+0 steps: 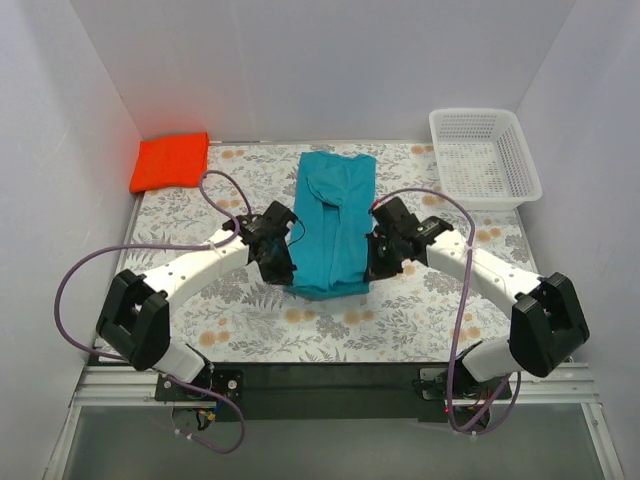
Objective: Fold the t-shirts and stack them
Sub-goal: Fold the tshirt
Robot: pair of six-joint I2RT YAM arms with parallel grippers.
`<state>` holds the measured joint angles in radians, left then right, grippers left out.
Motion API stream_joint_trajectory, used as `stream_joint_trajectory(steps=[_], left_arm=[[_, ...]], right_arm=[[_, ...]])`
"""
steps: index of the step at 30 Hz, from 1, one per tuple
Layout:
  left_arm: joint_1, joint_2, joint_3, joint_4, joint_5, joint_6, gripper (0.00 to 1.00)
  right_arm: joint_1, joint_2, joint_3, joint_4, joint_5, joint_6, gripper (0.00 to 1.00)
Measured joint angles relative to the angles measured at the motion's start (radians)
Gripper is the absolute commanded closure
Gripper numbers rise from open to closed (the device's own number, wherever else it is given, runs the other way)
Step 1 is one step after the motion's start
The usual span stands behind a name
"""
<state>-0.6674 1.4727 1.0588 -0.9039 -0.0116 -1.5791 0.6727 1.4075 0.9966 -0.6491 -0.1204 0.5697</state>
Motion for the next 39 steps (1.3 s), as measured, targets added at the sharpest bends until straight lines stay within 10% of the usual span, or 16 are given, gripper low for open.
stream_joint_trajectory(steps=[14,39], left_arm=[[0.206,0.37,0.366,0.247,-0.085,0.202,1.0],[0.228,0.591,0.438,0.594,-0.137,0.322,1.0]], right_arm=[[-0.183,0.375,0.453,0.002,0.092,-0.245,0.99],[-0.291,0.561,0.512,0.213,0.071,-0.354,0.99]])
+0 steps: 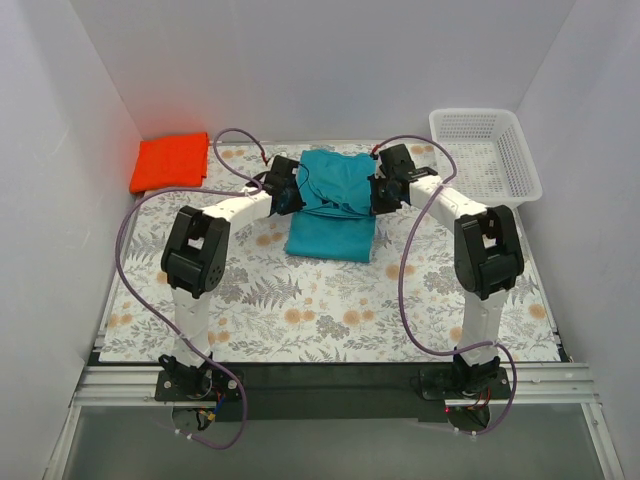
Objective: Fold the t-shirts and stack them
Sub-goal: Fold the tshirt
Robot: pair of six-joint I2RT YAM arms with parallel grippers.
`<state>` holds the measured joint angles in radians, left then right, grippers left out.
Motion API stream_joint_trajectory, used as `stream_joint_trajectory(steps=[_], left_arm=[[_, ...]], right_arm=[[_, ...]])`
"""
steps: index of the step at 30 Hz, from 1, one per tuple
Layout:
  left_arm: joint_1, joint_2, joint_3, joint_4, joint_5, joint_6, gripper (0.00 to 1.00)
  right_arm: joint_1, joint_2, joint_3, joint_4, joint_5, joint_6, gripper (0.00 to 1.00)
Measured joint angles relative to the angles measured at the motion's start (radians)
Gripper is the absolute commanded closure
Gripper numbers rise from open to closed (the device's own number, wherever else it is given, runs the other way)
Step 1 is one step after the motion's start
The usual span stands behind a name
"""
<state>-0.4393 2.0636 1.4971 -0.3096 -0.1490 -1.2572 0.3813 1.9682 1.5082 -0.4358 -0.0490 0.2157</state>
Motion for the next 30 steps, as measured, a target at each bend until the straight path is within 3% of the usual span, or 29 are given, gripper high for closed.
stream_joint_trajectory(steps=[3,5,8,9,13,19,22,23,27,30], left_arm=[[0.004,0.036,-0.006,0.024,-0.002,-0.009,0.96],[0.007,0.043,-0.026,0.038,-0.005,-0.014,0.9],[0.008,0.043,-0.039,0.056,-0.013,-0.019,0.7],[0.007,0.042,-0.039,0.062,-0.018,-0.019,0.54],[0.01,0.021,-0.057,0.074,-0.031,-0.022,0.32],[0.001,-0.136,-0.144,0.032,-0.041,-0.069,0.34],[-0.035,-0.239,-0.187,0.021,-0.047,-0.103,0.46],[-0.055,-0.27,-0.203,0.018,-0.047,-0.113,0.58],[-0.13,-0.299,-0.233,0.021,-0.04,-0.143,0.79],[-0.146,-0.254,-0.251,0.018,-0.034,-0.158,0.87]], right_arm=[[-0.003,0.025,-0.006,0.035,-0.006,-0.01,0.95],[-0.004,0.035,-0.015,0.051,-0.01,-0.011,0.85],[-0.004,0.041,-0.019,0.058,-0.021,-0.018,0.75],[-0.004,0.041,-0.019,0.061,-0.023,-0.019,0.73],[-0.004,0.04,-0.019,0.074,-0.037,-0.03,0.64],[0.021,-0.048,-0.075,0.118,-0.062,-0.03,0.64],[0.055,-0.113,-0.126,0.157,-0.077,-0.024,0.64],[0.068,-0.128,-0.141,0.176,-0.082,-0.022,0.65],[0.114,-0.139,-0.181,0.227,-0.084,-0.012,0.65],[0.13,-0.129,-0.191,0.231,-0.077,-0.011,0.66]])
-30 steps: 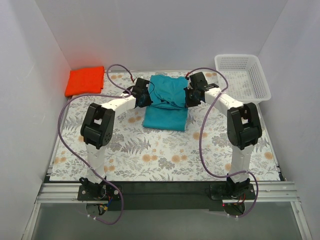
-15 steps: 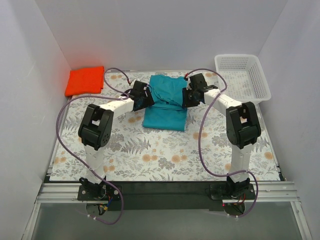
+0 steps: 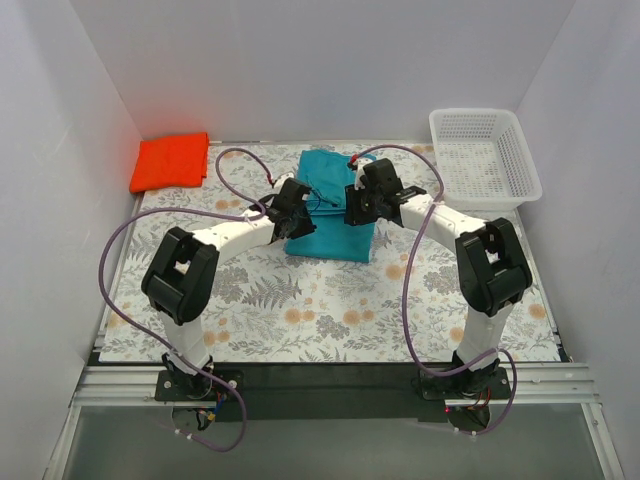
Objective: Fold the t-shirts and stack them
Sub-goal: Fold the tshirt
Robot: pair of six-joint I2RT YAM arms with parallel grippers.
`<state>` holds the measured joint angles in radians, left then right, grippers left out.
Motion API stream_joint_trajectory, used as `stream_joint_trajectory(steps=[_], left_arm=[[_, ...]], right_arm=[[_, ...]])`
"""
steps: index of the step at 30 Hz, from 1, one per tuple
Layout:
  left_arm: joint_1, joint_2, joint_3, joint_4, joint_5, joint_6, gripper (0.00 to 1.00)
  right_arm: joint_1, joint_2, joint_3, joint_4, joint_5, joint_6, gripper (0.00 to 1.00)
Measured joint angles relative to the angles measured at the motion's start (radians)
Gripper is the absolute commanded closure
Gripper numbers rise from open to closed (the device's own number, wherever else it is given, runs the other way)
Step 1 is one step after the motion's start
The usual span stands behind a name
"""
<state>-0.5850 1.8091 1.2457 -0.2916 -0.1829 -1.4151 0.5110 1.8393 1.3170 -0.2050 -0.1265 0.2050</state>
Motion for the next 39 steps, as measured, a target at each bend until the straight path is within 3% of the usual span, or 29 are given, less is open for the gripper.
stream_joint_trajectory(steps=[8,15,20,23,27,28,31,33,35,39], left_arm=[[0.019,0.076,-0.082,-0.01,0.005,-0.06,0.92],[0.021,0.063,-0.114,0.016,0.029,-0.087,0.93],[0.017,-0.02,-0.223,0.03,0.089,-0.1,0.93],[-0.002,-0.115,-0.332,0.024,0.117,-0.107,0.89],[-0.028,-0.23,-0.431,-0.024,0.143,-0.119,0.75],[-0.032,-0.254,-0.444,-0.047,0.145,-0.124,0.69],[-0.031,-0.311,-0.447,-0.101,0.137,-0.137,0.65],[-0.023,-0.34,-0.429,-0.109,0.128,-0.137,0.68],[-0.008,-0.354,-0.4,-0.091,0.124,-0.134,0.78],[0.045,-0.325,-0.356,-0.021,0.144,-0.11,0.89]], right_arm=[[-0.006,0.09,0.02,0.034,-0.019,-0.024,0.71],[-0.025,0.266,0.16,0.028,-0.011,-0.029,0.73],[-0.074,0.312,0.282,0.029,-0.02,-0.024,0.71],[-0.1,0.32,0.337,0.036,-0.032,-0.019,0.7],[-0.111,0.319,0.356,0.055,-0.079,0.0,0.7],[-0.11,0.319,0.352,0.055,-0.101,0.006,0.7],[-0.11,0.282,0.274,0.071,-0.171,0.029,0.7],[-0.112,0.23,0.192,0.087,-0.24,0.056,0.7],[-0.117,0.166,0.095,0.135,-0.315,0.09,0.69],[-0.132,0.075,-0.035,0.225,-0.453,0.15,0.69]])
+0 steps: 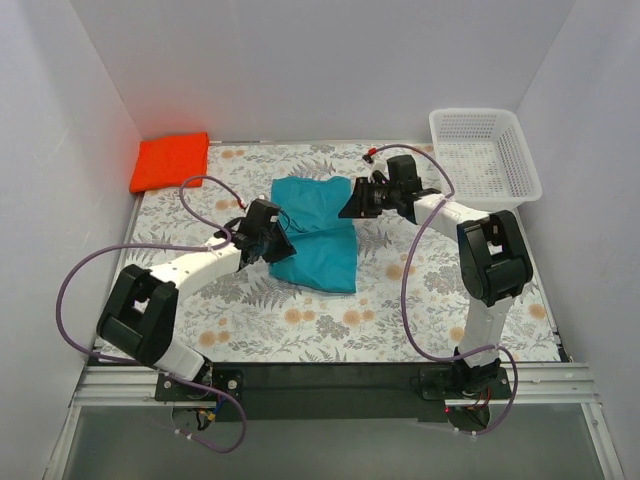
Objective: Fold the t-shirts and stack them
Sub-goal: Fold the tshirt
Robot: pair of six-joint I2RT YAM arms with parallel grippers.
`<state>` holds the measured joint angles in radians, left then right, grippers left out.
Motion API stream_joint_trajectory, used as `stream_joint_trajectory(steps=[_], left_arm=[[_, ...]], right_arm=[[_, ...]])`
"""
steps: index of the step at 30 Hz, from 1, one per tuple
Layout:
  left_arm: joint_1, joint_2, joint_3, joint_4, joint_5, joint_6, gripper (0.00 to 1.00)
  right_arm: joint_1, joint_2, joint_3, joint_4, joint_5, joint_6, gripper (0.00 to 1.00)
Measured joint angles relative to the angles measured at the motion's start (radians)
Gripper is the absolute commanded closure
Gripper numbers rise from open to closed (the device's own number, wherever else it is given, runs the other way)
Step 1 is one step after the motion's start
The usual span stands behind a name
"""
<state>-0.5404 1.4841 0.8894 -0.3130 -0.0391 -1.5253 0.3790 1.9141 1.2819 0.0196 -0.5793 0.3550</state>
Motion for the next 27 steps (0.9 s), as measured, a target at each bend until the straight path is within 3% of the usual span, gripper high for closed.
stream_joint_trajectory(steps=[4,8,12,16,20,25,27], left_arm=[[0.055,0.093,0.012,0.052,0.045,0.02,0.92],[0.087,0.136,0.022,0.031,0.1,0.027,0.88],[0.089,0.055,0.002,-0.02,0.118,0.018,0.74],[0.087,-0.133,-0.093,-0.112,0.079,-0.002,0.53],[0.087,-0.275,-0.177,-0.204,0.003,-0.02,0.43],[0.087,-0.323,-0.214,-0.278,-0.032,-0.033,0.43],[0.087,-0.323,-0.209,-0.277,-0.032,-0.026,0.5]], right_arm=[[-0.008,-0.005,-0.05,0.085,-0.096,0.036,0.69],[-0.013,0.015,-0.064,0.118,-0.147,0.053,0.69],[-0.018,0.021,-0.069,0.13,-0.172,0.058,0.69],[-0.026,0.021,-0.069,0.141,-0.185,0.059,0.69],[-0.027,0.021,-0.084,0.15,-0.191,0.061,0.69],[-0.025,0.023,-0.104,0.153,-0.192,0.062,0.69],[-0.025,0.024,-0.104,0.156,-0.194,0.062,0.69]])
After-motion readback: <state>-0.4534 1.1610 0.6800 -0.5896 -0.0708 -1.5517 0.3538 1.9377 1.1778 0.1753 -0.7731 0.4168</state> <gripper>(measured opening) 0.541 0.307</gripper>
